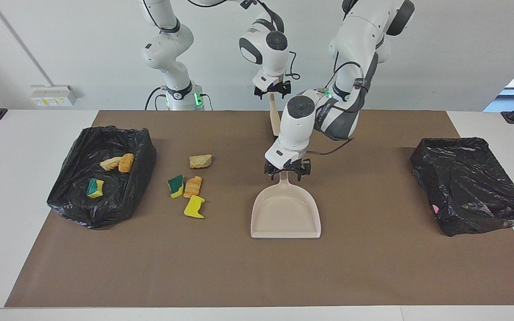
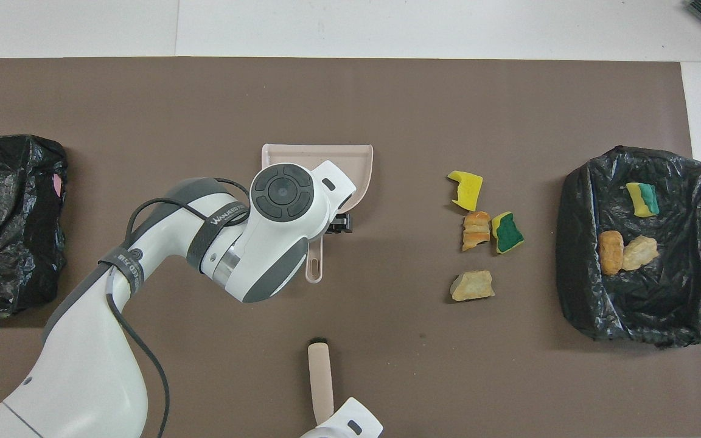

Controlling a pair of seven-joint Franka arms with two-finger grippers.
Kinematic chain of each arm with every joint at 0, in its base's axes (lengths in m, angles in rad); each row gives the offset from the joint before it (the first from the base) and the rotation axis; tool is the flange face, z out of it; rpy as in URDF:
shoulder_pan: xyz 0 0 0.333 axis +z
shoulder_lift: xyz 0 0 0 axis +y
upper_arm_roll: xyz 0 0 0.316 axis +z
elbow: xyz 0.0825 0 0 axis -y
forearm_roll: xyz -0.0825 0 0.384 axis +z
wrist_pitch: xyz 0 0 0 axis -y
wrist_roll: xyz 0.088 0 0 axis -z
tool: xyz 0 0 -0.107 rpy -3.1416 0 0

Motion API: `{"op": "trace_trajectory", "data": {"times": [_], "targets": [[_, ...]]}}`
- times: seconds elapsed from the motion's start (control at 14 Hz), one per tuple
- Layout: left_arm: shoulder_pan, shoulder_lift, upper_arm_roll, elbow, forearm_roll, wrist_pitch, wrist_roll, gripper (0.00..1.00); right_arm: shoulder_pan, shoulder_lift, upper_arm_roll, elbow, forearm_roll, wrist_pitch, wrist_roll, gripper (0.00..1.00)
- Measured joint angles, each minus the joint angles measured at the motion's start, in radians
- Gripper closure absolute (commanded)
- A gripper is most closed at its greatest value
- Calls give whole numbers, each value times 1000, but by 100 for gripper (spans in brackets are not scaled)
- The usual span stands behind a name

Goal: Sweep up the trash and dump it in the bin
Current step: 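Grasp the dustpan with the left gripper while the right gripper takes the brush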

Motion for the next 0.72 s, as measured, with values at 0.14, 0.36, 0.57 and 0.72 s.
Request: {"op": "trace_trajectory", "data": {"times": [0.14,0.36,0.57,0.72], "targets": [[0,0,0,0,0,0,0,10,9,2,0,-13,12,12,0,10],[0,0,0,0,1,0,0,24,35,2,0,-18,18,13,14,93],[0,0,0,0,1,-1,0,65,39,2,-1,-20,19,13,16,100],[0,0,-1,0,1,-2,0,86,39,2,-1,-20,19,14,18,100]]}}
